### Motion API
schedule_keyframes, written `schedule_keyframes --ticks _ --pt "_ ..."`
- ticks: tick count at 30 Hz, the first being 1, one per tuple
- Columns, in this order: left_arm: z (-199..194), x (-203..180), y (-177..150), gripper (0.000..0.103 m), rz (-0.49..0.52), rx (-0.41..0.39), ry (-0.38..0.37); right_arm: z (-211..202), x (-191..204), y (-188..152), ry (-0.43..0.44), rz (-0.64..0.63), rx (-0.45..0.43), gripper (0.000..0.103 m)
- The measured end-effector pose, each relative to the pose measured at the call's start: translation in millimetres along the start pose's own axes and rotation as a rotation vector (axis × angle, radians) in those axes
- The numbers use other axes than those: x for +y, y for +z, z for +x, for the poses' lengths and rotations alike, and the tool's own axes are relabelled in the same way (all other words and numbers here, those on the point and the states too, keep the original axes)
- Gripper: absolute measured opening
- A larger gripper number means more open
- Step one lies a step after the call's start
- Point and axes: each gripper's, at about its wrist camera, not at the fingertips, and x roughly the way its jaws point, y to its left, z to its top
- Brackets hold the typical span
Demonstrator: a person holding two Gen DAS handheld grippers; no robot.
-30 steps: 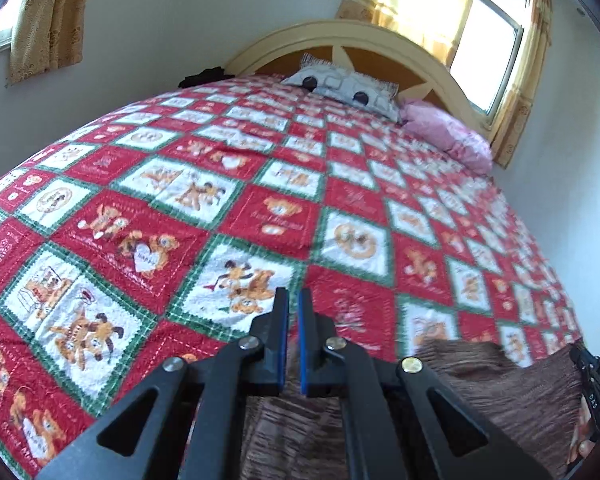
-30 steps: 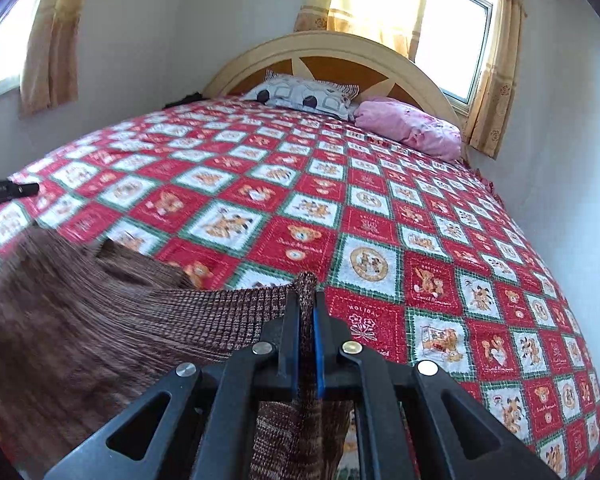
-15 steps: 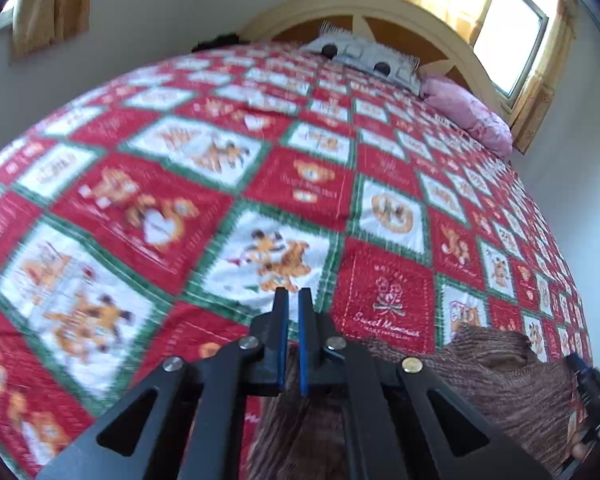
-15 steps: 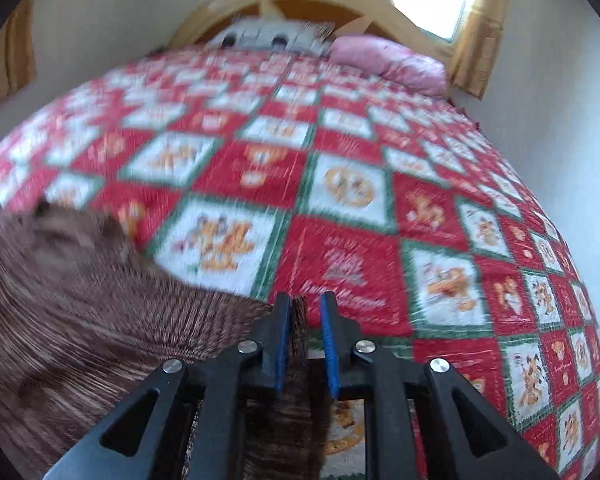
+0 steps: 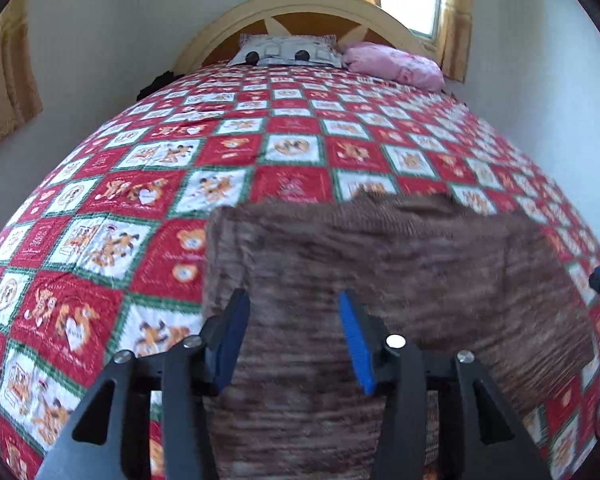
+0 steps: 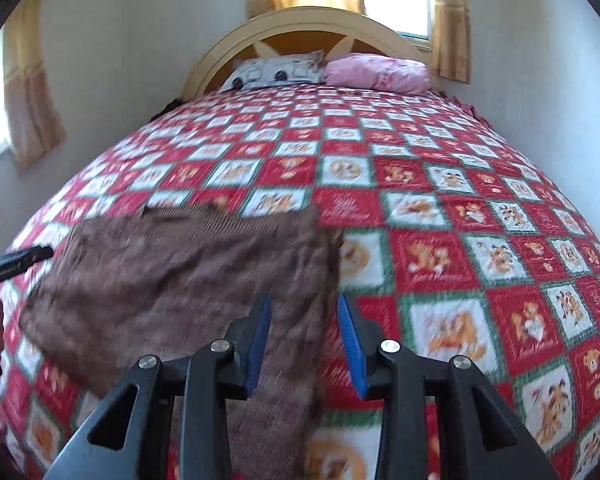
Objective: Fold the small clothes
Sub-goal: 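Withdraw both tools above the folded brown sweater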
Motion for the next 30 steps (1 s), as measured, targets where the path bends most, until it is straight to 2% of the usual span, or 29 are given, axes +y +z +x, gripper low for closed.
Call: schedule_keyframes --ticks 2,4,7,11,15,19,21,22,23,25,27,30 --pt "4.6 -5.0 -9.6 0.05 -0.002 0.032 0.024 1.2 7.9 -9.2 0.019 -0.015 0.015 0.036" --pt "6.9 -5.7 -23.7 0.05 -0.023 0.065 0.014 7.1 18.5 -23.3 0.061 -0.039 0.066 0.036" --pt "1.7 -6.7 -42.0 0.053 -0.012 0.063 0.042 22.1 29.2 -42.1 0.033 -0.11 0.143 0.036" --pt "-10.9 1.6 -57.3 0.066 -0.028 0.051 0.056 14.4 30.5 -53.5 0.017 -0.126 0.11 0.036" --pt "-11.7 9.6 -60.0 0.067 -0.072 0.055 0.039 9.2 25.6 -58.7 0.029 -0.107 0.101 0.036" --pt "-13.2 -1.4 -59.5 0.072 -0.032 0.063 0.112 6.8 27.1 -52.3 0.017 -0.092 0.104 0.036" --pt "-17.2 -3.5 -56.4 0.072 -0.028 0.067 0.13 -3.3 27.7 -44.3 0.055 -0.058 0.066 0.035" --pt "-19.1 -3.2 -54.2 0.075 -0.028 0.064 0.144 -7.3 30.1 -41.5 0.061 -0.058 0.045 0.032" --pt "-20.9 -2.8 -51.0 0.084 -0.026 0.061 0.175 -12.6 34.4 -37.9 0.061 -0.067 0.021 0.026" --pt "-22.4 -0.5 -45.7 0.094 -0.027 0.047 0.228 -18.7 44.9 -29.9 0.073 -0.075 -0.012 0.026" --pt "-23.7 3.1 -39.3 0.095 -0.038 0.026 0.276 -15.4 56.8 -21.8 0.122 -0.06 -0.009 0.026" --pt "-20.8 10.8 -30.7 0.096 -0.073 0.034 0.286 -1.8 74.9 -16.4 0.167 -0.044 0.022 0.026"
